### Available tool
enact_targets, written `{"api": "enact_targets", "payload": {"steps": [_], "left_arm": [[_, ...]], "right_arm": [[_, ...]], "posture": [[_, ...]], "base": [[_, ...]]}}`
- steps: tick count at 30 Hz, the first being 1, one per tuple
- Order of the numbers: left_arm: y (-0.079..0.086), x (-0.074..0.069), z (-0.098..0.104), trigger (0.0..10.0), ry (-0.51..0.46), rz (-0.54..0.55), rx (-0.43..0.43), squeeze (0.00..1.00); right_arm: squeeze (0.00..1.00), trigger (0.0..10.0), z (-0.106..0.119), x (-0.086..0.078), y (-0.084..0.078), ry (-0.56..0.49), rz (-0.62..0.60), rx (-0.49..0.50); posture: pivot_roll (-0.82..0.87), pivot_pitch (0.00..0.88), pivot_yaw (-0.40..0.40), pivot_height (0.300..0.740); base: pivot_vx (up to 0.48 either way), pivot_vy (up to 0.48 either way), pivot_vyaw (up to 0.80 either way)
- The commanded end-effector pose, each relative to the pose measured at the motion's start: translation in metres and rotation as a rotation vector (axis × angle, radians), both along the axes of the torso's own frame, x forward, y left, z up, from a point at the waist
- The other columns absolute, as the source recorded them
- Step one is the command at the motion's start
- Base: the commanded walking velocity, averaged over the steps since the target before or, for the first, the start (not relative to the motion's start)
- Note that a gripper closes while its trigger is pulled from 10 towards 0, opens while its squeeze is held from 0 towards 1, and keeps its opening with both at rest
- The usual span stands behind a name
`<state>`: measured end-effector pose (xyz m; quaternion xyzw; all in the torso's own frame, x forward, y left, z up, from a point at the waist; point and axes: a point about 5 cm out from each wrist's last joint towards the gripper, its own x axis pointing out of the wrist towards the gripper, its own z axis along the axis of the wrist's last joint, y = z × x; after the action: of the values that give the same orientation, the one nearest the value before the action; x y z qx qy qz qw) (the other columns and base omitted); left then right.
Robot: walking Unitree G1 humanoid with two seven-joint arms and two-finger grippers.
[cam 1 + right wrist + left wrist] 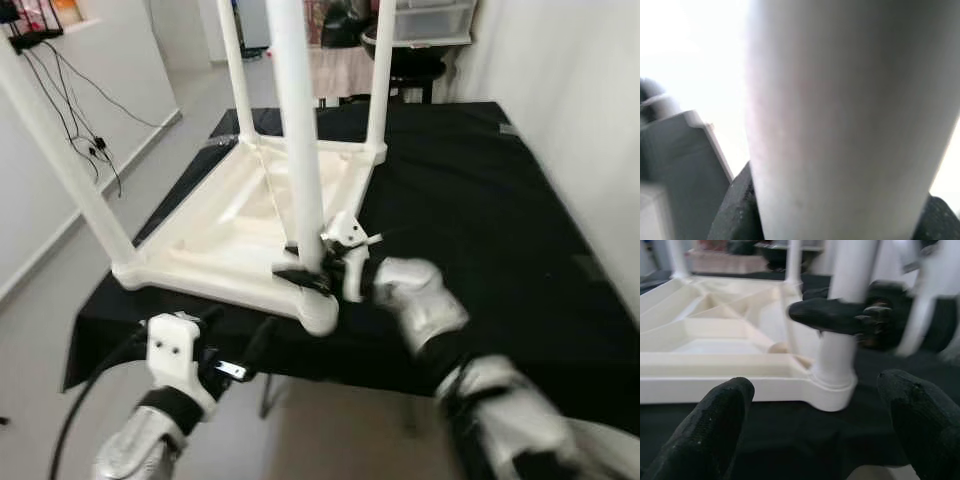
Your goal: Building children table
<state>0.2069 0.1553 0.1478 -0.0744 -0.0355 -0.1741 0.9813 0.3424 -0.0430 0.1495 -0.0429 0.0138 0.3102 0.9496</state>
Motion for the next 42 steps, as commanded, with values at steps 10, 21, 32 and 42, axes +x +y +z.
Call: {"api": "enact_targets", "payload": {"steps": [10,21,32,42], "left_arm": [[0.004,0.002,-0.002,10.0,0.015,0.003,0.010,0.00],[0.004,0.004,-0.003,10.0,0.014,0.011,0.012,0.00],[0.002,0.004,-0.003,10.0,0.010,0.013,0.009,0.00],[0.001,0.000,0.000,10.0,0.007,0.010,0.006,0.00]], "right_arm": [[0.00,10.0,-0.008,0.002,0.048,0.023,0.167,-0.013],[0.00,10.0,0.018,0.006,0.025,-0.003,0.559,-0.002],[0.00,0.0,0.026,0.023,0.000,0.086,0.694,-0.008],[0.00,0.0,0.035,0.027,-0.025,0.032,0.659,-0.014]], "posture": [[0.03,0.056,0.046,0.740],[0.04,0.045,0.038,0.740],[0.05,0.051,0.027,0.740],[0.04,0.082,0.031,0.740]], "base": [[0.000,0.000,0.00],[0.000,0.000,0.00],[0.000,0.000,0.00],[0.000,0.000,0.00]]}}
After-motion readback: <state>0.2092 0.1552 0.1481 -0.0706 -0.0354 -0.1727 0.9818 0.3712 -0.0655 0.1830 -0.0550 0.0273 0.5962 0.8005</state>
